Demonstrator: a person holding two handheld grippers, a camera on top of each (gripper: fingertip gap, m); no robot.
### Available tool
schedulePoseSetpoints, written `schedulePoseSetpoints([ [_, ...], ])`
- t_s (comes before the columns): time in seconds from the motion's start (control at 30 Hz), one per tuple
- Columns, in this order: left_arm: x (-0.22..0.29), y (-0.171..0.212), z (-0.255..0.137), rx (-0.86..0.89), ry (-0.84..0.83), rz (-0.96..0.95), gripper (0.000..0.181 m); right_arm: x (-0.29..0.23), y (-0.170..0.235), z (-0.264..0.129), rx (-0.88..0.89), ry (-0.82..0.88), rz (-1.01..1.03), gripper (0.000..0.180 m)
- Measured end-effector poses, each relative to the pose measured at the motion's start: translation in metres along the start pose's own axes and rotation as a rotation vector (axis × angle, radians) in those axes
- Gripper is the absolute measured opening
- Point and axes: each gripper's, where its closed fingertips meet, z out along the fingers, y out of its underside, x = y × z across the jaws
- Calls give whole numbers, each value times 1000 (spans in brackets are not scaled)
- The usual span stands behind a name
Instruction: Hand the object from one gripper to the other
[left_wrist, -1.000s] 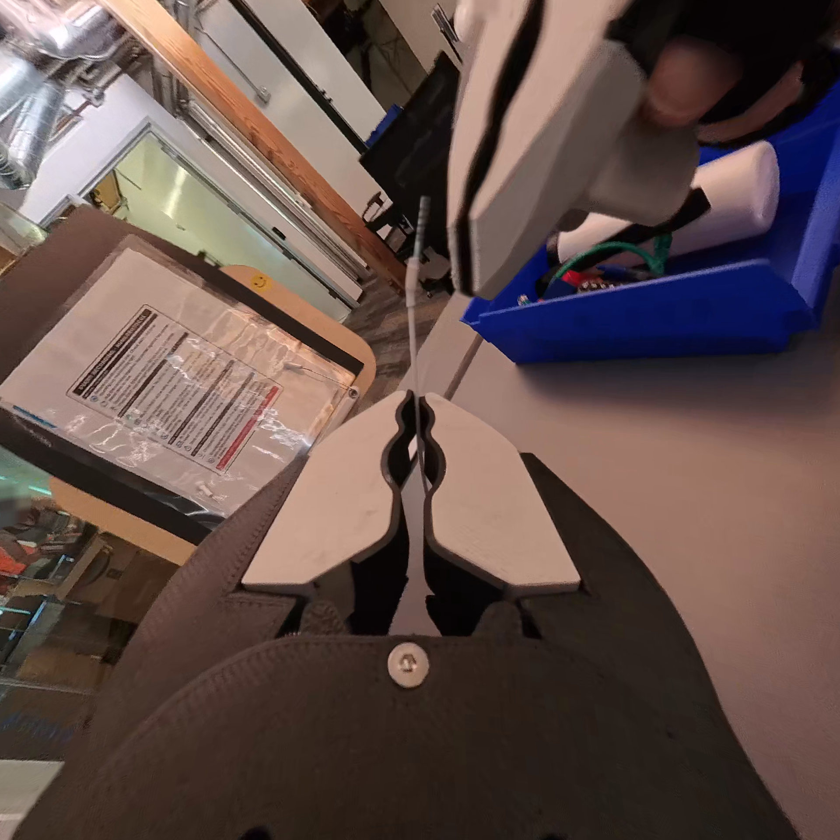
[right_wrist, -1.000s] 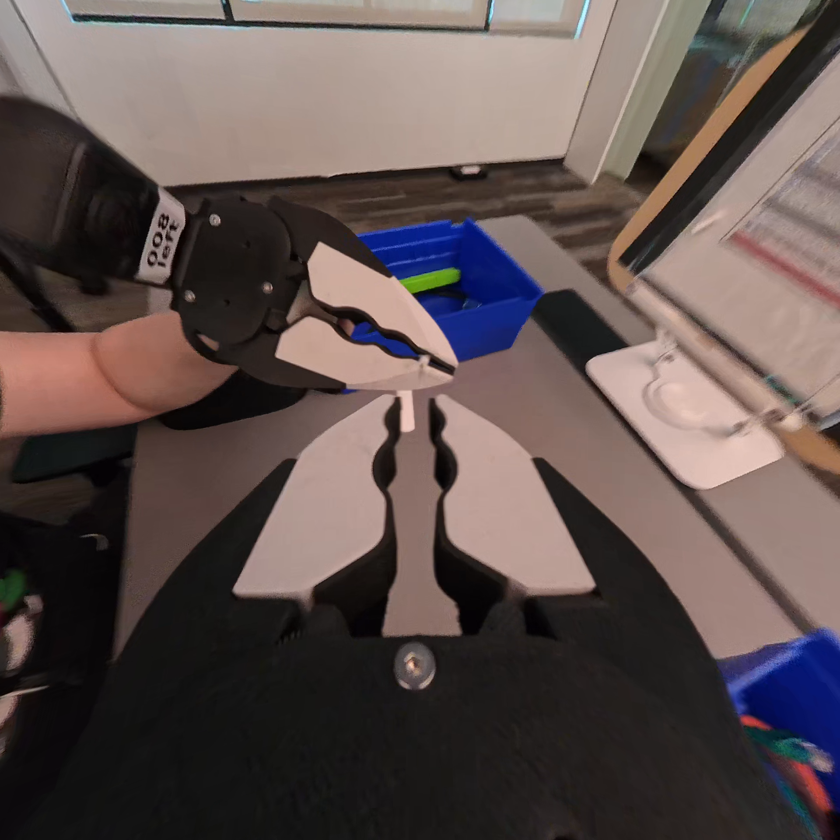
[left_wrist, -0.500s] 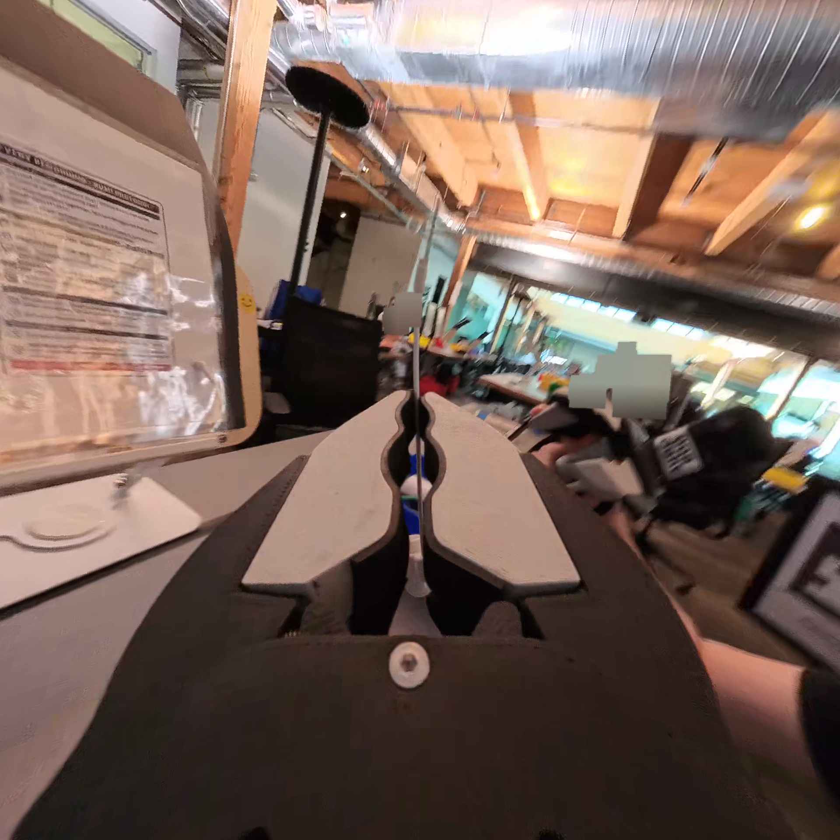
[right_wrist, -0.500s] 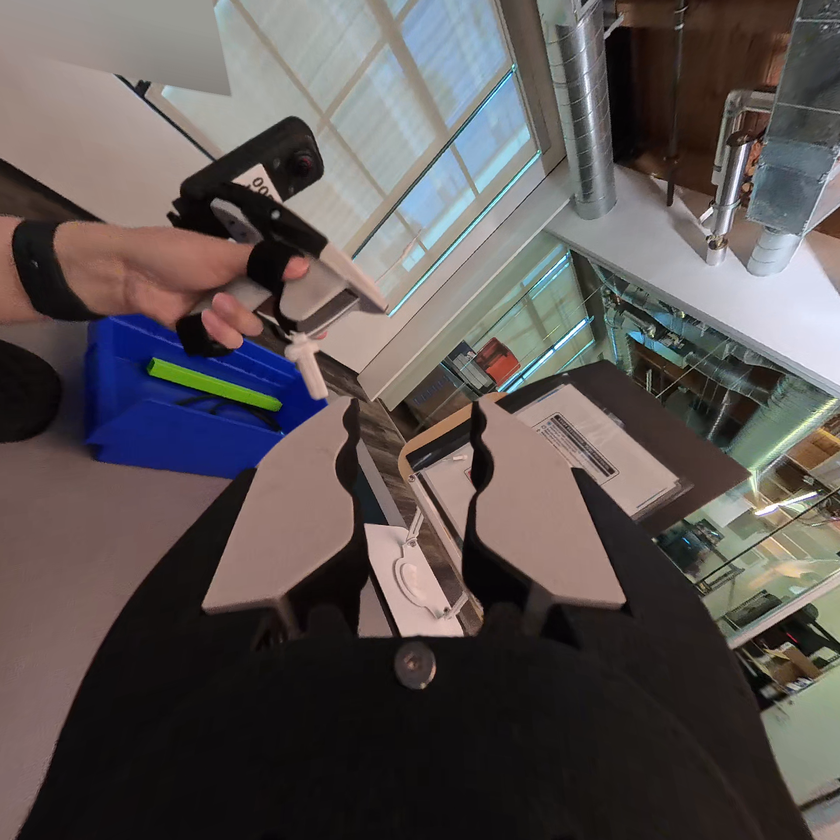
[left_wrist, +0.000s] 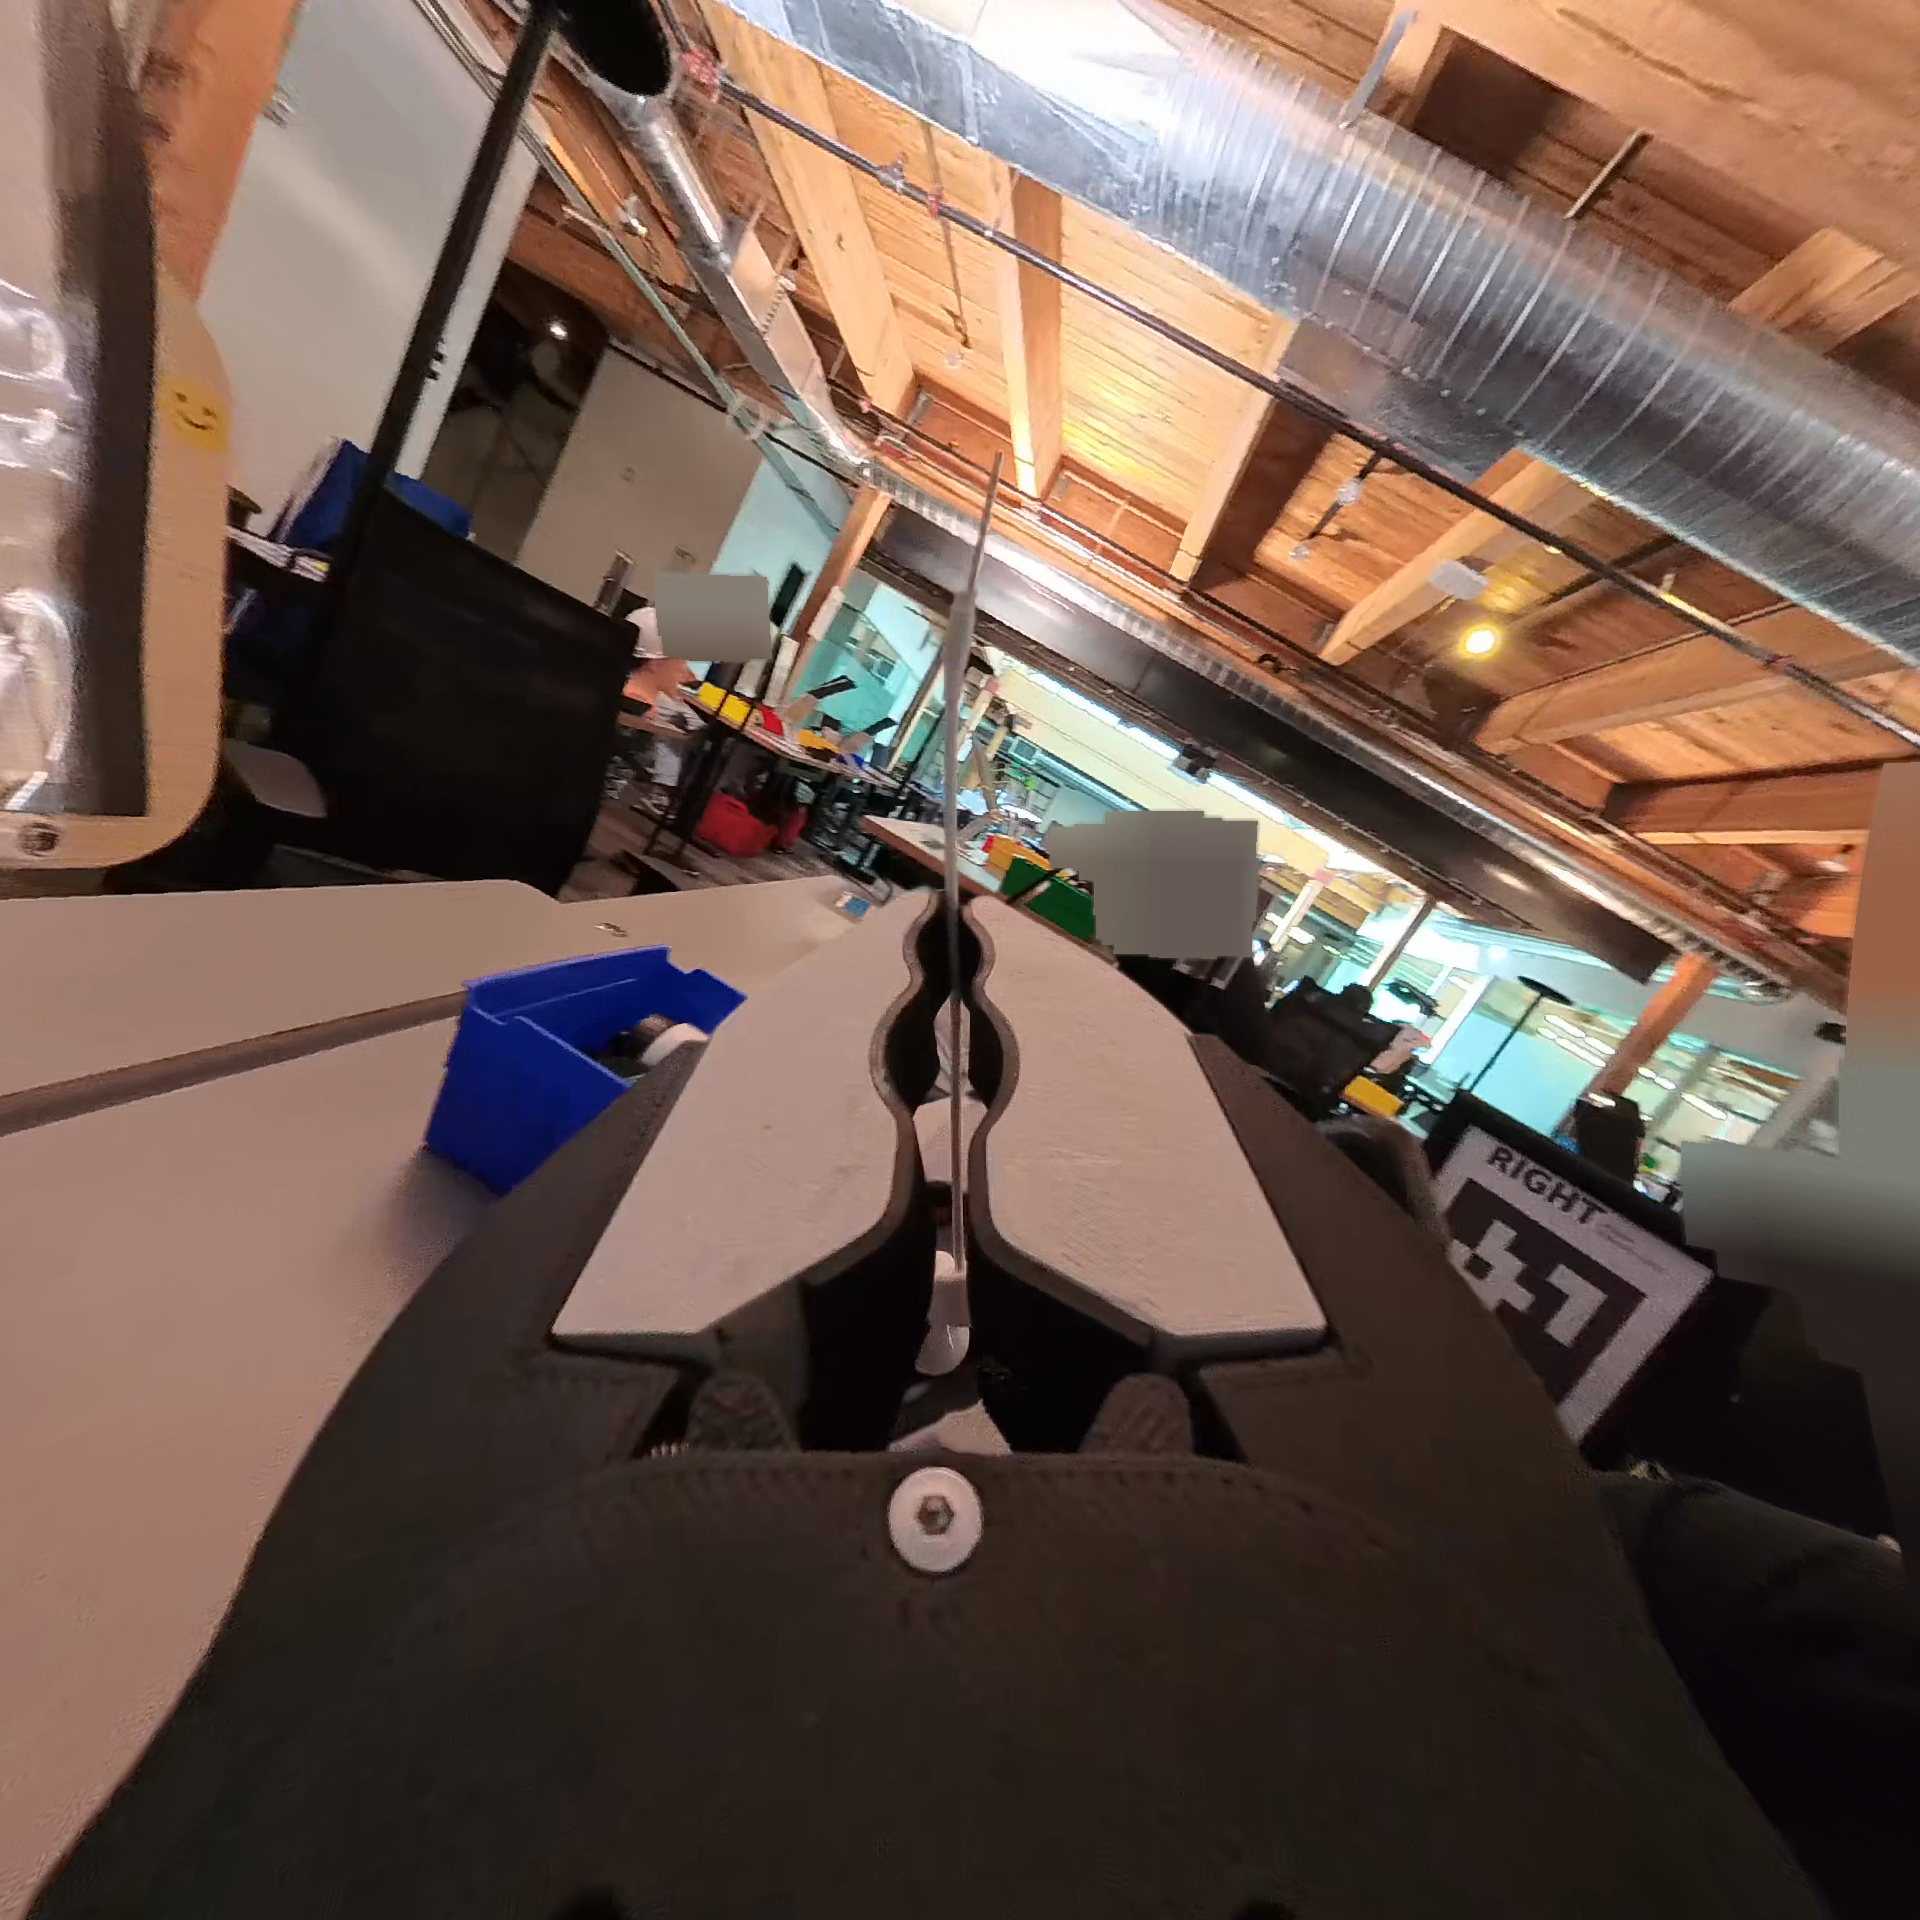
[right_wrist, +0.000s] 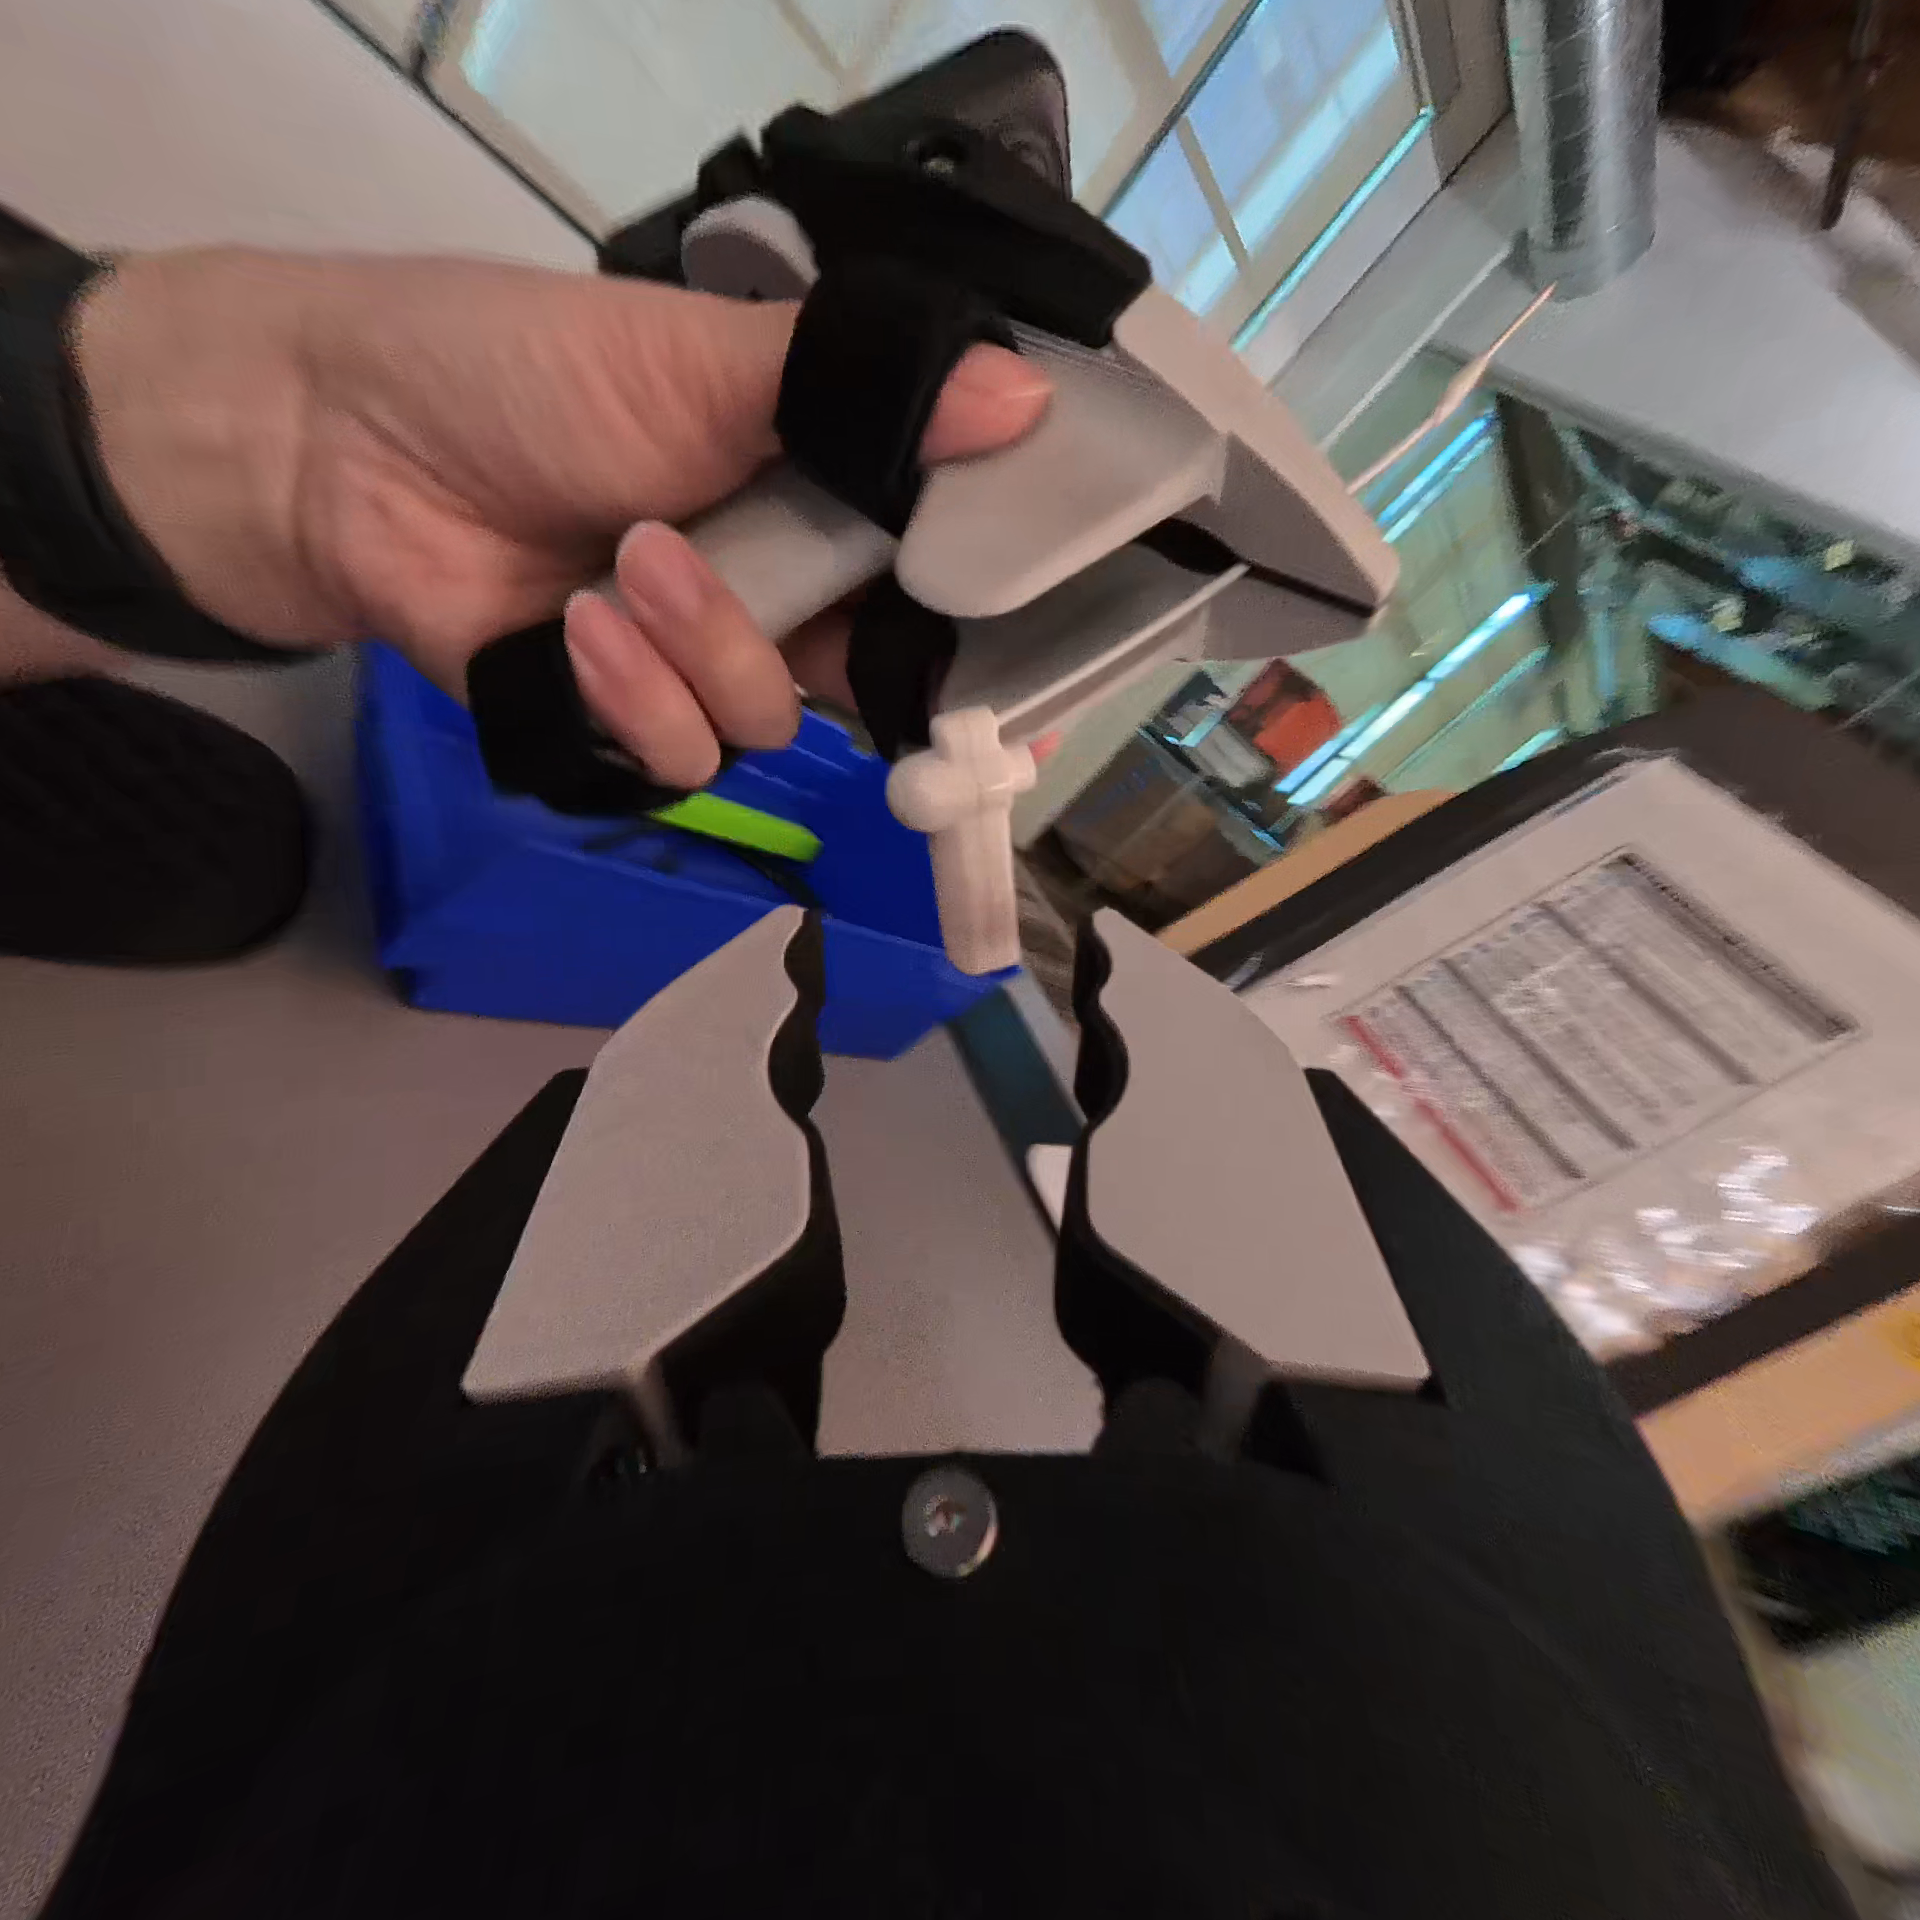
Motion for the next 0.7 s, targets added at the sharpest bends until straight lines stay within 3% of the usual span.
schedulePoseSetpoints([
  [0.03,4,3,2,-11,17,-6,0,-3,-3,0,30,-27,56,42],
  [0.2,20,13,8,-60,97,-14,0,-1,-24,-13,153,-86,111,16],
  [0.4,28,14,9,-72,130,10,0,-3,-25,-21,119,-173,88,15],
  [0.43,27,13,9,-80,110,33,7,1,-24,-23,99,-168,78,15],
  [0.53,15,13,10,-153,-15,107,80,36,-23,-41,33,-104,42,15],
  [0.6,17,6,4,-174,-43,174,86,73,-6,-66,-111,-41,37,15],
  [0.7,21,-9,-9,-181,-88,274,82,115,60,-128,-524,4,85,15],
])
